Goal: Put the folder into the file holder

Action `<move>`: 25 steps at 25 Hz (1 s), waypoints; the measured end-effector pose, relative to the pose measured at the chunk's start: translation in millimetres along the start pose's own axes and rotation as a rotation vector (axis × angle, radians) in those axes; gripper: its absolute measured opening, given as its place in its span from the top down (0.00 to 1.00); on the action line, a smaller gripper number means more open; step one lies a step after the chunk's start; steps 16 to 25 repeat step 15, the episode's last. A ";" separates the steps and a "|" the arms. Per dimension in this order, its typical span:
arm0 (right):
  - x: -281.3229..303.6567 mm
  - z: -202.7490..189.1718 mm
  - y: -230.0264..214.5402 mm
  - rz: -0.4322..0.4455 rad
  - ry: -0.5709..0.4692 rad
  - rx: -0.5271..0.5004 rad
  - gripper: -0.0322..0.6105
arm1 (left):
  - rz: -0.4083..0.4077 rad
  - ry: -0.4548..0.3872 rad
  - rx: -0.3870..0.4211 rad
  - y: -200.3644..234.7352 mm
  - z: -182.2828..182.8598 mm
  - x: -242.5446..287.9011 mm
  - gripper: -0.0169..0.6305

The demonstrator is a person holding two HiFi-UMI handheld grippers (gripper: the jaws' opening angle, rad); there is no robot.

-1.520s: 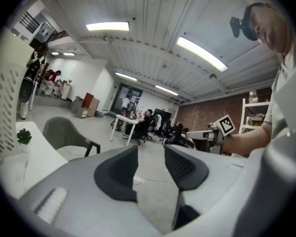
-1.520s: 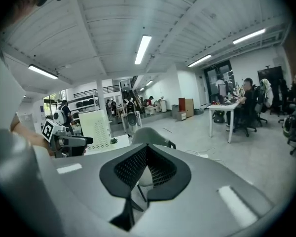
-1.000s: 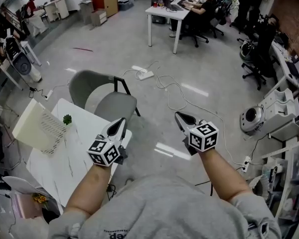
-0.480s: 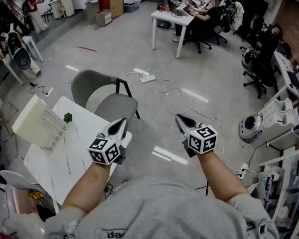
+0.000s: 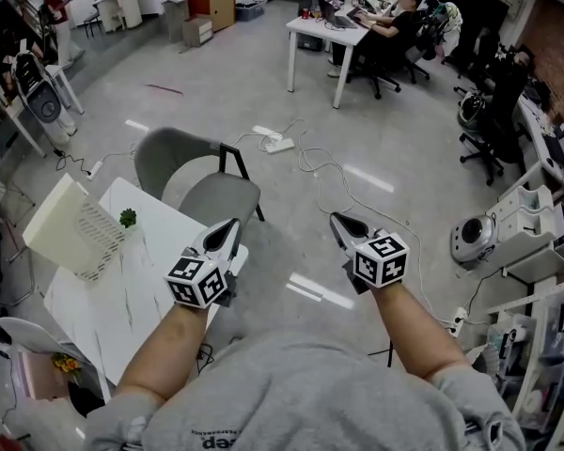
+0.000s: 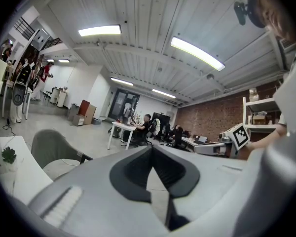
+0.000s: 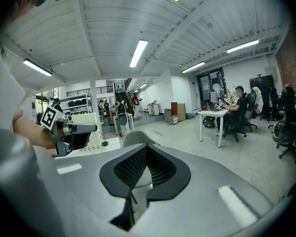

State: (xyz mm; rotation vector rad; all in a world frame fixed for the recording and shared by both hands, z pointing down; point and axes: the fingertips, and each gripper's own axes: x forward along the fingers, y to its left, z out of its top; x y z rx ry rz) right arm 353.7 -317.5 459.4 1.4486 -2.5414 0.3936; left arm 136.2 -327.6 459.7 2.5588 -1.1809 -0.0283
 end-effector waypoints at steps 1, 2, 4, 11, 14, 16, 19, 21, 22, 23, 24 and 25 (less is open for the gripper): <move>-0.3 0.3 0.4 0.000 0.000 -0.002 0.95 | 0.000 0.000 0.001 -0.2 0.1 -0.5 0.88; -0.6 0.5 0.8 -0.001 0.000 -0.003 0.95 | -0.001 0.000 0.001 -0.6 0.1 -1.0 0.88; -0.7 0.6 1.9 -0.001 -0.001 -0.006 0.95 | -0.002 -0.001 0.004 -1.1 0.1 -1.6 0.88; -0.2 -1.0 3.9 0.002 0.005 -0.016 0.95 | -0.008 -0.005 0.006 -3.0 0.3 -1.8 0.88; -1.1 -1.9 6.0 0.004 0.005 -0.019 0.95 | -0.006 -0.003 0.006 -3.2 -1.0 -4.0 0.88; -1.4 -2.2 6.8 0.005 0.006 -0.020 0.95 | -0.006 -0.003 0.006 -3.0 -1.4 -4.8 0.88; -1.4 -2.2 6.8 0.005 0.006 -0.020 0.95 | -0.006 -0.003 0.006 -3.0 -1.4 -4.8 0.88; -1.4 -2.2 6.8 0.005 0.006 -0.020 0.95 | -0.006 -0.003 0.006 -3.0 -1.4 -4.8 0.88; -1.4 -2.2 6.8 0.005 0.006 -0.020 0.95 | -0.006 -0.003 0.006 -3.0 -1.4 -4.8 0.88; -1.4 -2.2 6.8 0.005 0.006 -0.020 0.95 | -0.006 -0.003 0.006 -3.0 -1.4 -4.8 0.88; -1.4 -2.2 6.8 0.005 0.006 -0.020 0.95 | -0.006 -0.003 0.006 -3.0 -1.4 -4.8 0.88; -1.4 -2.2 6.8 0.005 0.006 -0.020 0.95 | -0.006 -0.003 0.006 -3.0 -1.4 -4.8 0.88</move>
